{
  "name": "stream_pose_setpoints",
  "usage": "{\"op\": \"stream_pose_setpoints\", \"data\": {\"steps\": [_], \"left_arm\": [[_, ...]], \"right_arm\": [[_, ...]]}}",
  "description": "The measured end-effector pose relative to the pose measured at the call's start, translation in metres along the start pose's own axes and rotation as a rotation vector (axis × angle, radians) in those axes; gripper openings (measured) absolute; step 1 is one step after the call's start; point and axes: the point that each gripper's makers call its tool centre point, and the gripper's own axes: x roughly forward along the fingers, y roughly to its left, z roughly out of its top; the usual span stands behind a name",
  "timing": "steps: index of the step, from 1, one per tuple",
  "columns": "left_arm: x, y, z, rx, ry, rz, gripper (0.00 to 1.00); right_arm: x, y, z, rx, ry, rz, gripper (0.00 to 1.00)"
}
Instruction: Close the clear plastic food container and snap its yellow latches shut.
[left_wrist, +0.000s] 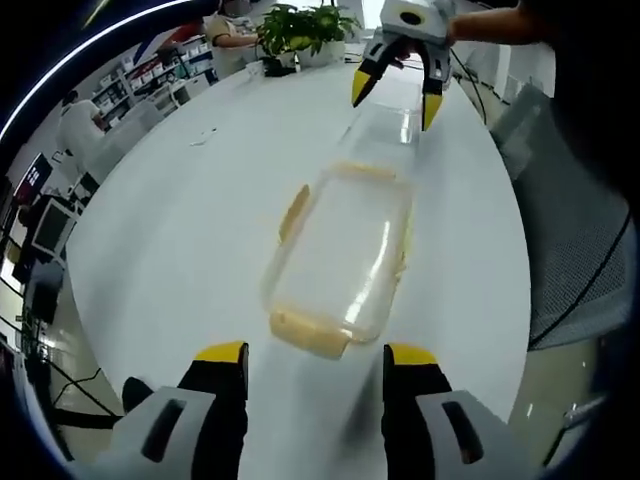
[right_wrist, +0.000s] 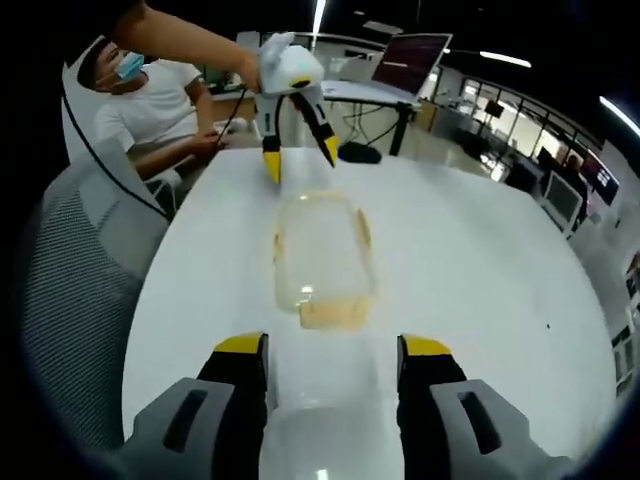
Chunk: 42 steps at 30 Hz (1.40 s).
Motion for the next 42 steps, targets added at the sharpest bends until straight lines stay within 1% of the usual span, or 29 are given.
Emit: {"op": "stream_pose_setpoints", "data": {"steps": [3, 11, 16, 20, 25, 28, 33, 38, 39, 41, 42], "left_arm": [[0.005, 0.002, -0.002, 0.037, 0.024, -0.02, 0.49], [0.012, 0.006, -0.001, 0.09, 0.048, -0.06, 0.47], [0.017, 0.006, -0.003, 0.128, 0.07, -0.096, 0.46], [0.021, 0.007, -0.004, 0.146, 0.082, -0.114, 0.46], [0.026, 0.008, -0.003, 0.168, 0.093, -0.137, 0.45], [0.029, 0.008, -0.006, 0.177, 0.109, -0.15, 0.44], [0.031, 0.007, -0.007, 0.189, 0.12, -0.168, 0.42], [0.034, 0.004, -0.008, 0.199, 0.129, -0.19, 0.41], [0.035, 0.003, -0.008, 0.202, 0.131, -0.196, 0.41], [0.036, 0.002, -0.009, 0.207, 0.134, -0.209, 0.41], [0.037, 0.0, -0.007, 0.201, 0.122, -0.221, 0.4]], "right_arm": [[0.009, 0.001, -0.001, -0.021, 0.028, 0.018, 0.48], [0.029, -0.003, 0.005, -0.054, 0.059, 0.054, 0.43], [0.038, -0.005, 0.004, -0.068, 0.085, 0.077, 0.42], [0.044, -0.007, 0.0, -0.083, 0.119, 0.092, 0.41], [0.049, -0.009, 0.0, -0.085, 0.136, 0.102, 0.39], [0.054, -0.005, -0.004, -0.086, 0.161, 0.121, 0.4], [0.06, -0.002, -0.007, -0.107, 0.184, 0.138, 0.39], [0.066, 0.0, -0.012, -0.112, 0.223, 0.151, 0.38], [0.067, 0.0, -0.008, -0.092, 0.206, 0.158, 0.38], [0.068, -0.002, -0.009, -0.084, 0.216, 0.162, 0.38], [0.068, -0.002, -0.009, -0.079, 0.217, 0.169, 0.38]]}}
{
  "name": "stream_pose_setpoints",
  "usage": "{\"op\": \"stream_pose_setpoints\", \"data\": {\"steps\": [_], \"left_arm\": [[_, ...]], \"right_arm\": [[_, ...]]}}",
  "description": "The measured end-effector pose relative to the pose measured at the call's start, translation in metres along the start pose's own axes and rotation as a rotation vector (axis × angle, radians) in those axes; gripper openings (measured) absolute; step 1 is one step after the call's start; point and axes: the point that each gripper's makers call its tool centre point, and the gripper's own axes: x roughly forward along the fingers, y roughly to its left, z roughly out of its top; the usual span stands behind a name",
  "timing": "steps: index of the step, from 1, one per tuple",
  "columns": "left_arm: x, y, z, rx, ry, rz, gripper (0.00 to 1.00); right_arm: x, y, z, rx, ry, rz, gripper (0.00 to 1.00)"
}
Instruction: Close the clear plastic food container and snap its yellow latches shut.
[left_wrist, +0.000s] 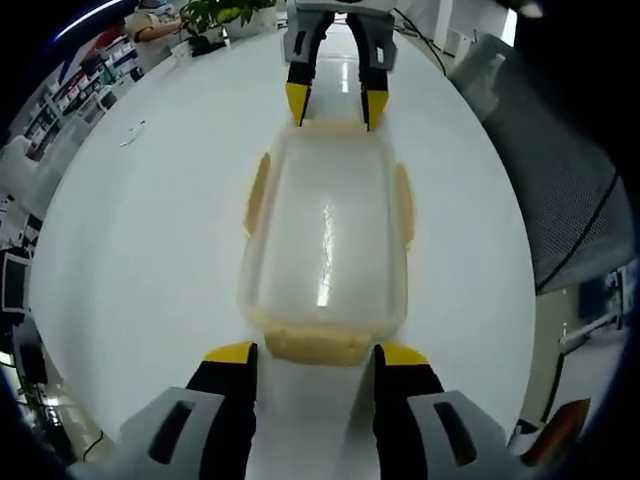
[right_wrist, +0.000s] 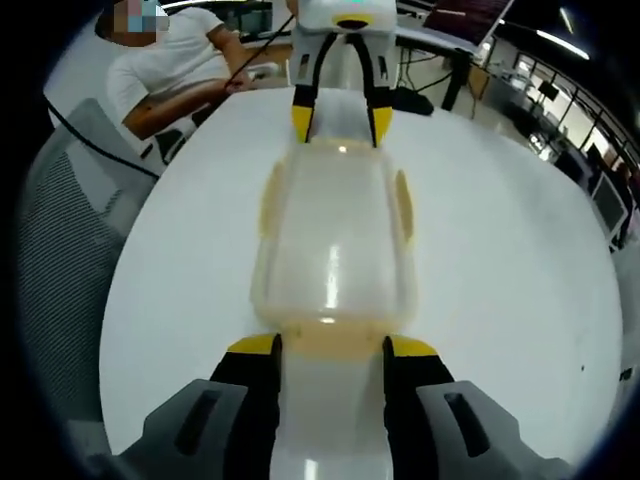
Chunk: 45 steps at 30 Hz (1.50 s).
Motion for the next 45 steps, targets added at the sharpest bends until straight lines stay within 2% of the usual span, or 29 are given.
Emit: {"op": "stream_pose_setpoints", "data": {"steps": [6, 8, 10, 19, 33, 45], "left_arm": [[0.001, 0.0, 0.004, 0.014, -0.004, -0.029, 0.39], [0.001, -0.002, 0.005, 0.042, -0.002, -0.043, 0.38], [0.001, -0.003, 0.005, 0.05, 0.012, -0.049, 0.38], [0.0, -0.002, 0.005, 0.044, -0.002, -0.048, 0.33], [0.001, -0.005, 0.004, 0.044, 0.018, -0.044, 0.33], [-0.01, -0.007, 0.01, 0.044, 0.025, -0.035, 0.33]], "right_arm": [[0.002, 0.001, 0.0, 0.009, 0.0, 0.024, 0.38], [0.002, 0.001, 0.0, 0.004, 0.002, 0.027, 0.38], [0.002, 0.001, 0.0, 0.006, 0.005, 0.027, 0.38], [0.003, 0.002, 0.0, 0.018, 0.006, 0.018, 0.36], [0.002, 0.004, 0.0, 0.012, 0.019, 0.022, 0.35], [-0.011, 0.006, 0.003, -0.006, 0.007, 0.017, 0.35]]}}
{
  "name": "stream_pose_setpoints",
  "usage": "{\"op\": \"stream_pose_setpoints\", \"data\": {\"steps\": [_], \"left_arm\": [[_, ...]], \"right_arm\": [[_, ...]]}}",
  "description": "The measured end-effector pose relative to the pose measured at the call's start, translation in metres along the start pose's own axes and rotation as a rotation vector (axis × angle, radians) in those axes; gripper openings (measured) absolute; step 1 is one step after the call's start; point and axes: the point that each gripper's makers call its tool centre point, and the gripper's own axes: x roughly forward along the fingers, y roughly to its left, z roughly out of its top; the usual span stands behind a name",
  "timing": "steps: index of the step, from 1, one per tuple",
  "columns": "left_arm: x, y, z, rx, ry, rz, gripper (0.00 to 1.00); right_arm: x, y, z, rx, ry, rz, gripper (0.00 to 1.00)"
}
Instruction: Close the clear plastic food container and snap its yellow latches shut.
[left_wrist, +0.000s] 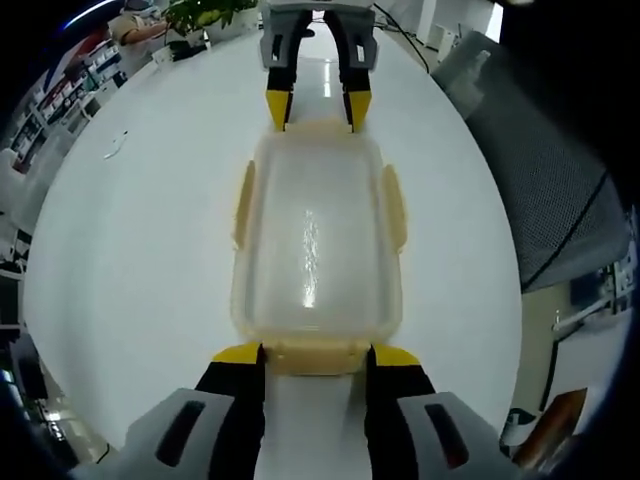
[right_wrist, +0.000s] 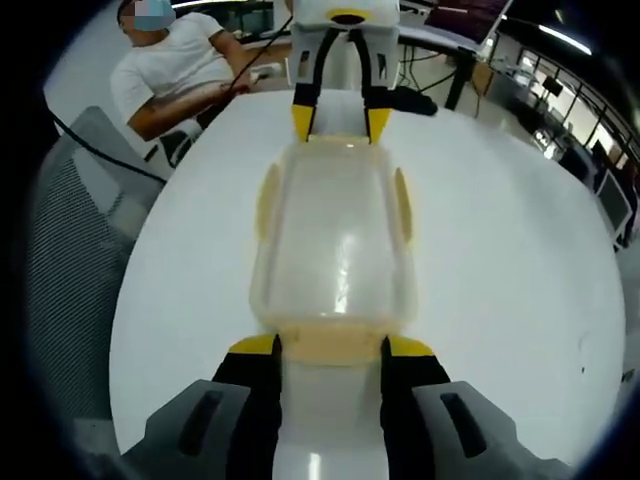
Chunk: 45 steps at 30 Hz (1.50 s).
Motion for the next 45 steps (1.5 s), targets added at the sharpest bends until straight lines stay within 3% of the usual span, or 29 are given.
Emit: {"op": "stream_pose_setpoints", "data": {"steps": [26, 45], "left_arm": [[-0.041, -0.012, 0.028, 0.021, -0.002, 0.04, 0.33], [-0.053, -0.008, 0.065, 0.026, -0.011, 0.036, 0.33]], "right_arm": [[-0.048, 0.008, 0.016, -0.037, -0.005, -0.028, 0.35], [-0.082, 0.01, -0.003, -0.038, 0.018, -0.049, 0.35]]}}
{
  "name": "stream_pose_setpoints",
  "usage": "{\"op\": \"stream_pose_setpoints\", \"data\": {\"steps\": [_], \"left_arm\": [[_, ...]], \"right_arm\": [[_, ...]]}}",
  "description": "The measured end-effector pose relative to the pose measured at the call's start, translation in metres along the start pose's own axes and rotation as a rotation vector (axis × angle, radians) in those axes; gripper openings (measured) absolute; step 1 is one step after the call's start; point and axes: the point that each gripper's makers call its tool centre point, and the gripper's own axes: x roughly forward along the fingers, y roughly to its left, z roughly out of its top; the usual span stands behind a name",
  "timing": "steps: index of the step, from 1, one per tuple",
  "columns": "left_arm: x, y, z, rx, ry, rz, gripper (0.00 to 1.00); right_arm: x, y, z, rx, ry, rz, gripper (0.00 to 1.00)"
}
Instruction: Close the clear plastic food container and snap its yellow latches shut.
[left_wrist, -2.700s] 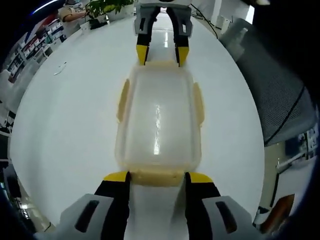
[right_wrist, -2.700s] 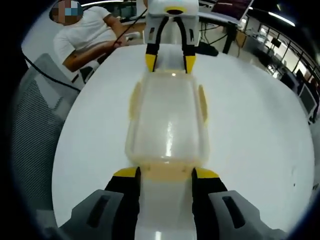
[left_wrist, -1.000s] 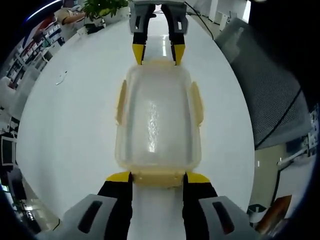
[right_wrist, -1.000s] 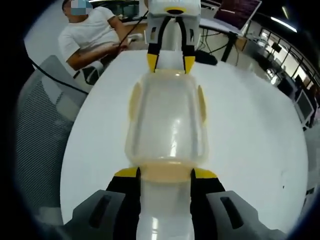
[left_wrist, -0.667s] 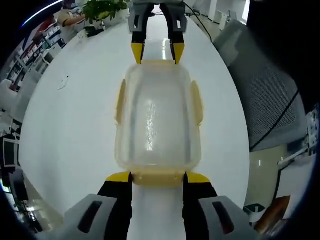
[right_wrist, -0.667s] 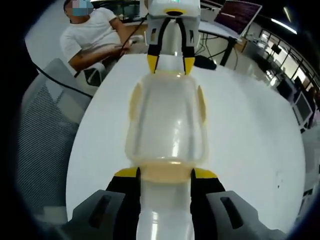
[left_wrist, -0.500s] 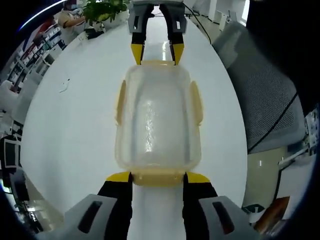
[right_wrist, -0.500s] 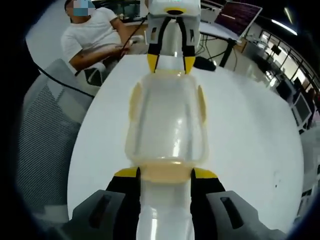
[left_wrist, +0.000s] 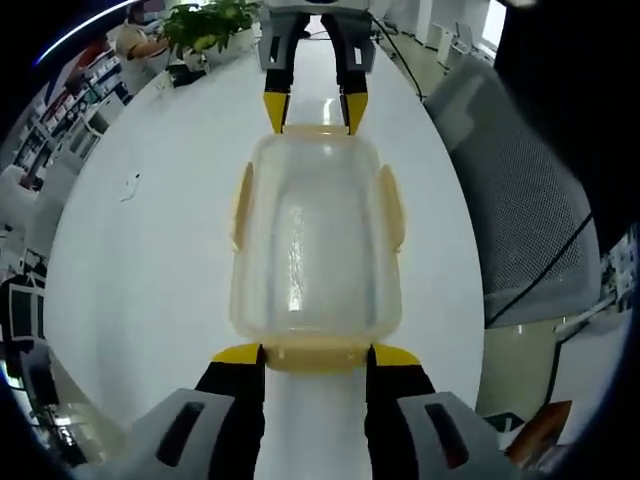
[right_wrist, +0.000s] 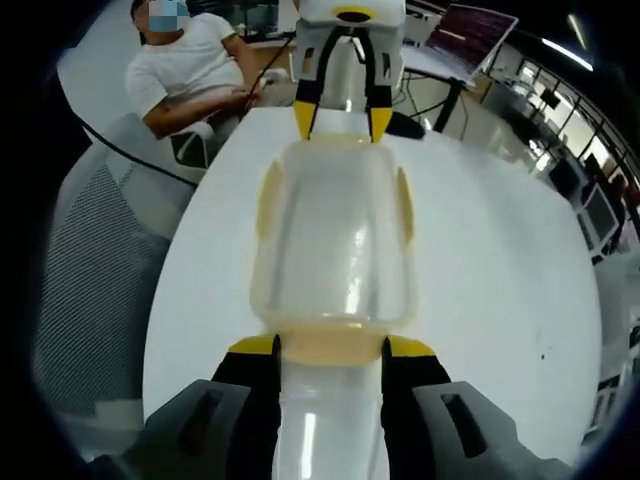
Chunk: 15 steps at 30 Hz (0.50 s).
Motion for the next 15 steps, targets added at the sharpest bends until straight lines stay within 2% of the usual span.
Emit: {"op": "stream_pose_setpoints", "data": {"steps": [15], "left_arm": [[0.006, 0.006, 0.032, 0.01, -0.025, -0.001, 0.33]], "right_arm": [[-0.024, 0.001, -0.028, 0.009, 0.023, -0.007, 0.35]]}}
